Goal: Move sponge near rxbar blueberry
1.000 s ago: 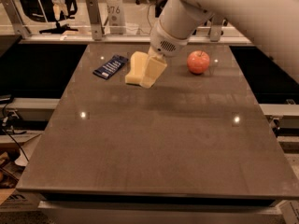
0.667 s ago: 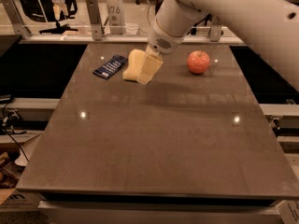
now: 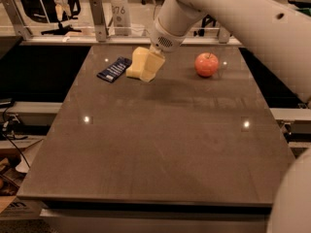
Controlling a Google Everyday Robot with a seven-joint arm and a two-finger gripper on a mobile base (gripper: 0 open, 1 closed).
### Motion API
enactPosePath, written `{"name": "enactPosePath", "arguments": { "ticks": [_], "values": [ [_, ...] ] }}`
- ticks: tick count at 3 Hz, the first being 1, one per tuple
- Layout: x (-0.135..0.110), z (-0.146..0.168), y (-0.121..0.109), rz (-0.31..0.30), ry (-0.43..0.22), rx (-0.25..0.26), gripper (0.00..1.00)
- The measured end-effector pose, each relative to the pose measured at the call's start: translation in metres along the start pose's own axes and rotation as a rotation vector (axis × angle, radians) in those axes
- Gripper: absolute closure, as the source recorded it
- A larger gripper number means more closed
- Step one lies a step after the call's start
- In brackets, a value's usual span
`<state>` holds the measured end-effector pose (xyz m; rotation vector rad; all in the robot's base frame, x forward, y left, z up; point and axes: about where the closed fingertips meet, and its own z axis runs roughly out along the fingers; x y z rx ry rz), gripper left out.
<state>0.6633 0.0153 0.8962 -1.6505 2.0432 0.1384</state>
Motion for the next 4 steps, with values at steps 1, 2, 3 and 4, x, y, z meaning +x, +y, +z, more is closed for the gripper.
{"name": "enactPosePath", "arguments": {
  "ticks": [1, 2, 3, 4],
  "values": [
    [-0.002, 0.014, -0.01, 0.018, 0.002, 0.005, 1.0],
    [-0.002, 0.028, -0.018, 0.032, 0.0, 0.011, 1.0],
    [-0.005, 0.038, -0.022, 0.04, -0.011, 0.004, 0.81],
    [-0.006, 0.048, -0.023, 0.045, -0.014, -0.008, 0.58]
  ]
}}
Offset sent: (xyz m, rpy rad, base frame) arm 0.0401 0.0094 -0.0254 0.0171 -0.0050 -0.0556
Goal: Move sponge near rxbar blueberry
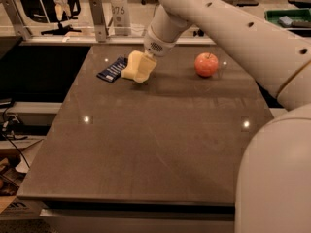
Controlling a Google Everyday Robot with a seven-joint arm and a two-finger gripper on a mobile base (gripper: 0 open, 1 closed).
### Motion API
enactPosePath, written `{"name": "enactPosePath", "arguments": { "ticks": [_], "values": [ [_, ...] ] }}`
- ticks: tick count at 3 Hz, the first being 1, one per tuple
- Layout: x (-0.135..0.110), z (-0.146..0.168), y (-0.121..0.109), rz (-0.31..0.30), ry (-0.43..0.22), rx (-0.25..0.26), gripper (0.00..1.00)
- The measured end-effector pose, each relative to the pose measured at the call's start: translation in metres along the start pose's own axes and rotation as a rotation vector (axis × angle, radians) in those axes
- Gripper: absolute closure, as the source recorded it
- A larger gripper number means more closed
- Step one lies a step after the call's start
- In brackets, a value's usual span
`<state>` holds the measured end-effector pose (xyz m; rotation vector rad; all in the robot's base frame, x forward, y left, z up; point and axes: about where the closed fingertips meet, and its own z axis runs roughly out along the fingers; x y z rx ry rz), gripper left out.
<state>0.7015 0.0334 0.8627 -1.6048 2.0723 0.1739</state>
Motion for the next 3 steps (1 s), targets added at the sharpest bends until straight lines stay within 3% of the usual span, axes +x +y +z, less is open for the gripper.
{"name": "enactPosePath", "arguments": {
  "ticks": [2, 3],
  "values": [
    [-0.0006, 0.0097, 0.0019, -0.002, 0.003, -0.016, 0.12],
    [-0.0007, 0.0118, 0.0029, -0.003, 0.004, -0.02, 0.0]
  ]
}}
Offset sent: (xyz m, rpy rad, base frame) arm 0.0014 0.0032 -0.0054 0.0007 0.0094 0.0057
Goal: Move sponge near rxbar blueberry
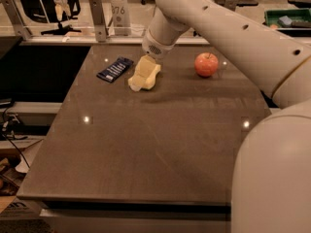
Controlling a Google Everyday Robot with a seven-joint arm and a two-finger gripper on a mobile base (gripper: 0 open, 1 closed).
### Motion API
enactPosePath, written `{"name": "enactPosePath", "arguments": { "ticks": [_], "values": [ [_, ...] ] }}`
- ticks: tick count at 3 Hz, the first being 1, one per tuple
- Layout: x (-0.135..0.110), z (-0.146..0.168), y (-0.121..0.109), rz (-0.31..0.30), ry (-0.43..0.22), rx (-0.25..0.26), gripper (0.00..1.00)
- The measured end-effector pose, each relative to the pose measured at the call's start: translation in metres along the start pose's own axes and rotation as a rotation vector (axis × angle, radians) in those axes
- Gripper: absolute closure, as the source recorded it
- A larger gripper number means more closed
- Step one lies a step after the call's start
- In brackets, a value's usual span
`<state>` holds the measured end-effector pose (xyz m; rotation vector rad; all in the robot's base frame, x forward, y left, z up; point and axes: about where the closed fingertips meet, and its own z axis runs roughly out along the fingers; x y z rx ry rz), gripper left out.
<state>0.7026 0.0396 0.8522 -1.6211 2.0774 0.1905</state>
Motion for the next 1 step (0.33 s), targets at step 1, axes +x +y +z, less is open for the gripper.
{"name": "enactPosePath", "arguments": {
  "ticks": [1],
  "values": [
    [0.0, 0.0001, 0.0, 0.0, 0.0, 0.0, 0.0]
  ]
}}
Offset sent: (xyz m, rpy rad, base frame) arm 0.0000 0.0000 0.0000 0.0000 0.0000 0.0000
